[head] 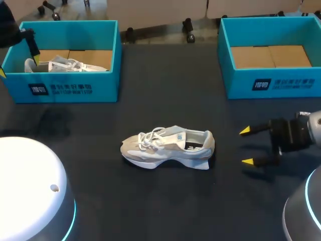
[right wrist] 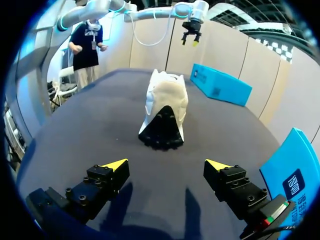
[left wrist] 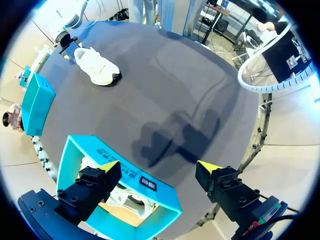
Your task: Take the shoe out of the shoebox, open the shoe tongue, remove and reinsert the insole, then place the shoe into the shoebox
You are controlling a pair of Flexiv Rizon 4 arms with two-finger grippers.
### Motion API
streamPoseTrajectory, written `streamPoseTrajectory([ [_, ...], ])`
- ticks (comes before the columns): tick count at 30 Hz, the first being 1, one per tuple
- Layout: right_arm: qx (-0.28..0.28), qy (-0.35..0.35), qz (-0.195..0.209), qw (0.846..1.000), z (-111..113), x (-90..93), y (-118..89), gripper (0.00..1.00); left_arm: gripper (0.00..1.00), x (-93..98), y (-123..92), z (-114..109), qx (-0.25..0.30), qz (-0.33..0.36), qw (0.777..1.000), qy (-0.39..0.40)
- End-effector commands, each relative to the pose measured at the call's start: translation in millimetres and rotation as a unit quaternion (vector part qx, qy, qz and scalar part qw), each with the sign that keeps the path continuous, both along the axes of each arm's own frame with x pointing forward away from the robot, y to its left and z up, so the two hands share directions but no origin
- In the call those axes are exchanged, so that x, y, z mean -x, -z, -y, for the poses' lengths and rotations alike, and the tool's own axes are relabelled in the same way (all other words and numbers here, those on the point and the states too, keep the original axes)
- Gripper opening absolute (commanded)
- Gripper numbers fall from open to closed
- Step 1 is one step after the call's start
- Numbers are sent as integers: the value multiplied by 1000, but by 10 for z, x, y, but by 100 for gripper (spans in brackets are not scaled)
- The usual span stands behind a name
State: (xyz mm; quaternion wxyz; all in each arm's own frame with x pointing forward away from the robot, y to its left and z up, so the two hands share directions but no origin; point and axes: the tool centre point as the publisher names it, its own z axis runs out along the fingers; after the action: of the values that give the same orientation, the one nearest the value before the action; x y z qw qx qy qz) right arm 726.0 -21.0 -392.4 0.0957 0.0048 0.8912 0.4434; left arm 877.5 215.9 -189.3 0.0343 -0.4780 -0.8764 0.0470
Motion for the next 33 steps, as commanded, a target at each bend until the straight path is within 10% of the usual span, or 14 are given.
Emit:
streamPoseTrajectory([
  [1,3,2,1,1000,-29,9,-3,100,100,-2,-4,-1,-1,0,1000,0],
  [33,-10,61,-5,998,-248,-137,31,100,100,-2,-4,-1,-1,0,1000,0],
])
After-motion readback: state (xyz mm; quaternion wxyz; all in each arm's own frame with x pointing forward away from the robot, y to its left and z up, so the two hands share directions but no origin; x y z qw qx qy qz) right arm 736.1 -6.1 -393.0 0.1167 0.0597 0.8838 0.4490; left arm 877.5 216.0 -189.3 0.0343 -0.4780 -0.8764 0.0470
